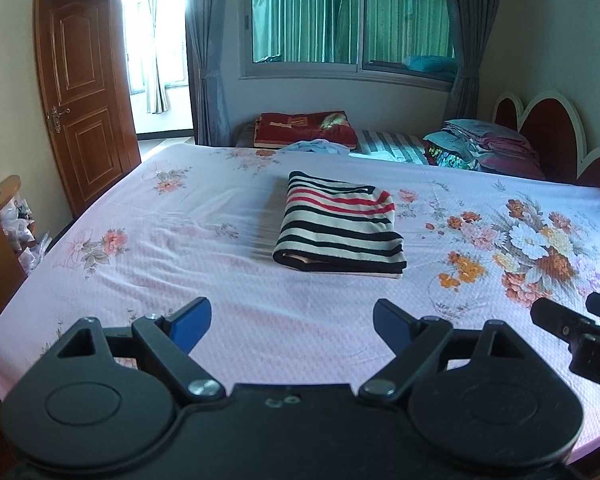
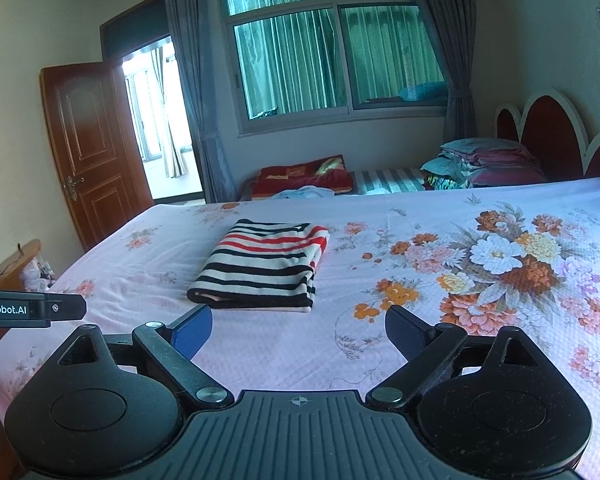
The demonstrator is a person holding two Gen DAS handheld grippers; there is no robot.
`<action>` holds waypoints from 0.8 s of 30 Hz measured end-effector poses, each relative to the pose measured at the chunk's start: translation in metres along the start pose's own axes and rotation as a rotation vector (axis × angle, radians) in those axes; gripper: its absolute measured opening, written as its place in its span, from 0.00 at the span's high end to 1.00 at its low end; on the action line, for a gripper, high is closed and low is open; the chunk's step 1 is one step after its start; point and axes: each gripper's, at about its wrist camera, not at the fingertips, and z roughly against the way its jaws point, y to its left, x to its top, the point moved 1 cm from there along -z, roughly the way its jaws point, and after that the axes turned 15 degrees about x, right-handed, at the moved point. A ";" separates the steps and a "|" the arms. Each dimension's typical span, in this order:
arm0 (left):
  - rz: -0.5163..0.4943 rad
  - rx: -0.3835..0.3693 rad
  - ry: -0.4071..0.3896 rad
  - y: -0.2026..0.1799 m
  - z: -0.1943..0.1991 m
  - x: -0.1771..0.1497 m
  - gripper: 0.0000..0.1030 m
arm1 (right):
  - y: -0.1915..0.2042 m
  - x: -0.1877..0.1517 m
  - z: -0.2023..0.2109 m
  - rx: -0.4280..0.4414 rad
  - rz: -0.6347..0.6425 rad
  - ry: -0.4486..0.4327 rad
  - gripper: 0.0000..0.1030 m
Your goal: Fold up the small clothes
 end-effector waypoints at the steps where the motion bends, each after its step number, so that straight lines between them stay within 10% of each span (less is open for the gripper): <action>1: 0.001 0.001 0.002 0.000 -0.001 0.000 0.15 | 0.000 0.000 -0.001 0.002 0.001 0.000 0.10; 24: 0.018 0.011 0.038 -0.002 -0.017 0.000 0.15 | -0.007 -0.003 -0.015 0.020 -0.010 0.019 0.09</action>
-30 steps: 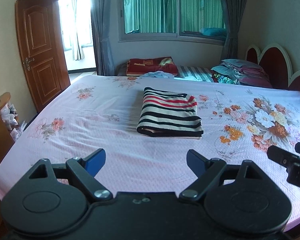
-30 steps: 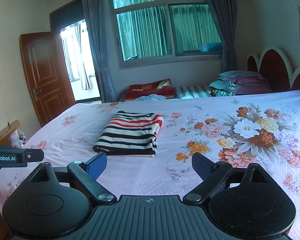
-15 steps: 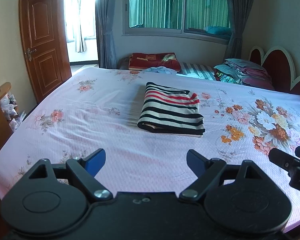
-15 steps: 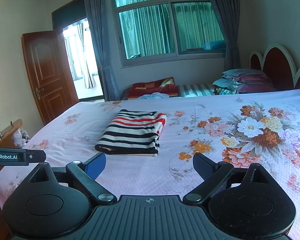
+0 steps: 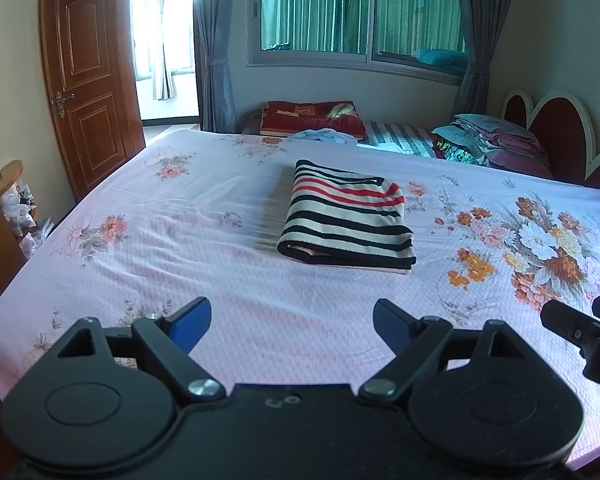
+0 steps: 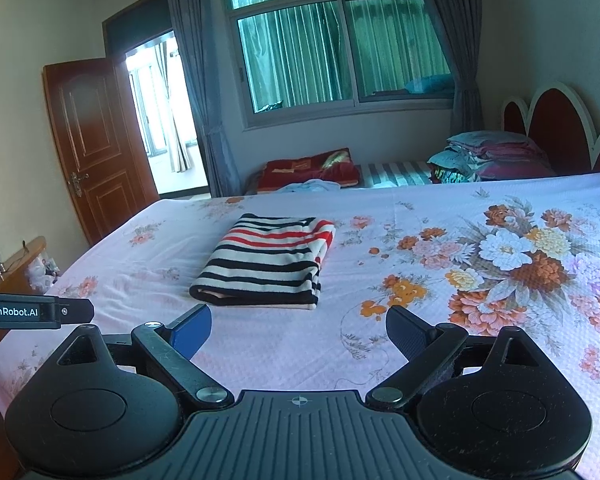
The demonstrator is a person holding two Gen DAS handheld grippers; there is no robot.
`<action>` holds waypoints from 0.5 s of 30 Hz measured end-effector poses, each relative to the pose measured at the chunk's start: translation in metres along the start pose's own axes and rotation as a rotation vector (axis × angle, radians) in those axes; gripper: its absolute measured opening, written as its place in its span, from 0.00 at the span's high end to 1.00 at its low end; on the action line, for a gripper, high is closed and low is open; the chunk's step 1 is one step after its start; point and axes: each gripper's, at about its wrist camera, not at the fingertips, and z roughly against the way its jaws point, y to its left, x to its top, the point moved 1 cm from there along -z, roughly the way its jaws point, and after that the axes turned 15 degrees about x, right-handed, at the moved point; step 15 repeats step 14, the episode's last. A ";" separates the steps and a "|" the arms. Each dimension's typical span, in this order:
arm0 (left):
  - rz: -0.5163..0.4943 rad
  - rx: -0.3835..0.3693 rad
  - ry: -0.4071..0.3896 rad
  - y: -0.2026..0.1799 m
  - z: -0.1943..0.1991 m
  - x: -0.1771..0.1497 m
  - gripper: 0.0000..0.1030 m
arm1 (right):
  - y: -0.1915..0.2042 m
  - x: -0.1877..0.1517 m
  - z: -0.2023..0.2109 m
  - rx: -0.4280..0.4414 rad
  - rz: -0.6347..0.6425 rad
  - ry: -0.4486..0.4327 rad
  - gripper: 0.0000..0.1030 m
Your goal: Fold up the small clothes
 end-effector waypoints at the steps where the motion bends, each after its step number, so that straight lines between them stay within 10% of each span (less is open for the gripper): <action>1: 0.000 0.000 0.004 0.000 -0.002 0.000 0.15 | -0.001 0.000 -0.001 0.002 -0.002 0.001 0.09; 15: -0.011 0.007 0.008 -0.007 -0.041 0.014 0.15 | -0.013 0.000 -0.022 -0.020 -0.033 0.025 0.09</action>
